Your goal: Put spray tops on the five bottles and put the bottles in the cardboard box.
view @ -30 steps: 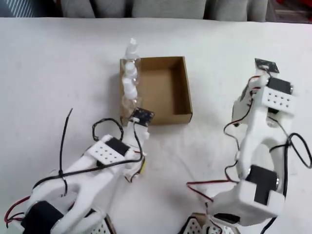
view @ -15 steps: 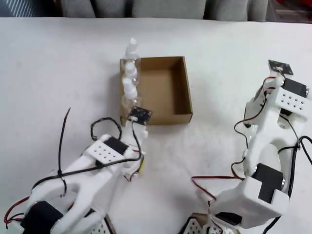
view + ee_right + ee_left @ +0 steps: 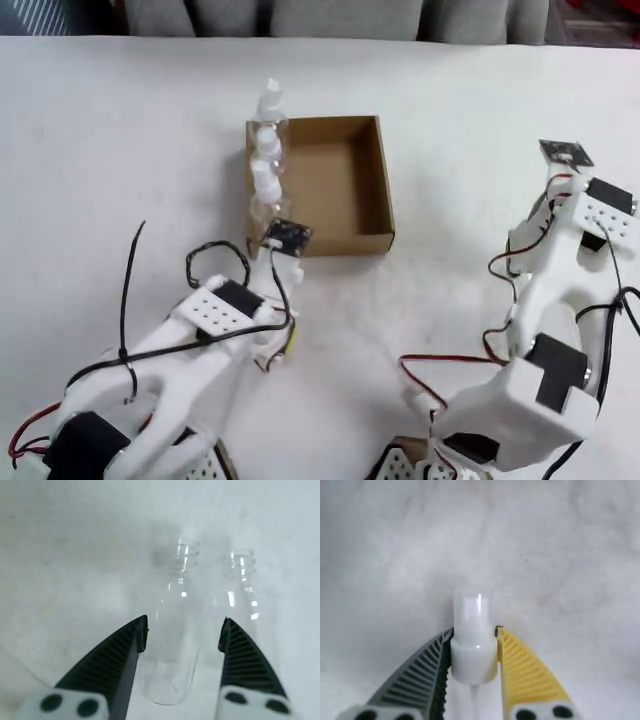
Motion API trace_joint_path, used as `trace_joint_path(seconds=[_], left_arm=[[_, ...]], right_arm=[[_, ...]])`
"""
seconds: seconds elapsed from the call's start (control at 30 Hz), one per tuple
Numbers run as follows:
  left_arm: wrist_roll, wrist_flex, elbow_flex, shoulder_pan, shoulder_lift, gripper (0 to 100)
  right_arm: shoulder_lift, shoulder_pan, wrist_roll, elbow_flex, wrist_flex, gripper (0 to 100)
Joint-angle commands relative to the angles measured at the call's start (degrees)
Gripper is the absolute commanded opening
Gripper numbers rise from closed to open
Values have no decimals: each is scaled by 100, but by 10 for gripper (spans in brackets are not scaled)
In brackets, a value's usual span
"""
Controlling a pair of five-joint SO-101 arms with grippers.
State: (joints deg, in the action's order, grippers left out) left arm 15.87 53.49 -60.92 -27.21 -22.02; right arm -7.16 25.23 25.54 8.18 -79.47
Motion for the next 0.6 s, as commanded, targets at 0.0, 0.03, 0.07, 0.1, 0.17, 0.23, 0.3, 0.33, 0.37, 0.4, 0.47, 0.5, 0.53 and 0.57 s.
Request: trace_joint_path(seconds=[0.0, 0.03, 0.07, 0.1, 0.17, 0.23, 0.3, 0.33, 0.37, 0.4, 0.47, 0.5, 0.53, 0.57], left_arm=[[-53, -79, 308, 84, 22, 22], [-53, -79, 308, 84, 22, 22], [-53, -79, 308, 84, 22, 22], [-53, -79, 308, 84, 22, 22], [-53, -79, 308, 84, 22, 22], [-53, -79, 308, 84, 22, 22], [-53, -79, 308, 84, 22, 22], [-53, -79, 308, 84, 22, 22], [-53, -79, 308, 84, 22, 22], [-53, -79, 308, 84, 22, 22], [-53, -79, 308, 84, 22, 22], [-53, -79, 308, 84, 22, 22], [-53, -79, 308, 84, 22, 22], [-53, -79, 308, 84, 22, 22]], right_arm=[[-180, -4, 35, -44, 119, 197], [-268, -31, 26, -44, 189, 196], [-347, -40, 18, -44, 251, 196], [-409, -48, -44, -44, 330, 196], [-470, -48, -343, -44, 523, 197], [-505, -57, -457, -44, 620, 197], [-541, -127, -457, -44, 620, 197], [-558, -145, -457, -35, 620, 197], [-558, -171, -466, -18, 629, 197], [-558, -180, -484, -9, 629, 197], [-558, -180, -492, 0, 593, 197], [-558, -180, -492, 0, 532, 197], [-558, -189, -501, 0, 462, 197], [-558, -198, -501, 0, 400, 197]])
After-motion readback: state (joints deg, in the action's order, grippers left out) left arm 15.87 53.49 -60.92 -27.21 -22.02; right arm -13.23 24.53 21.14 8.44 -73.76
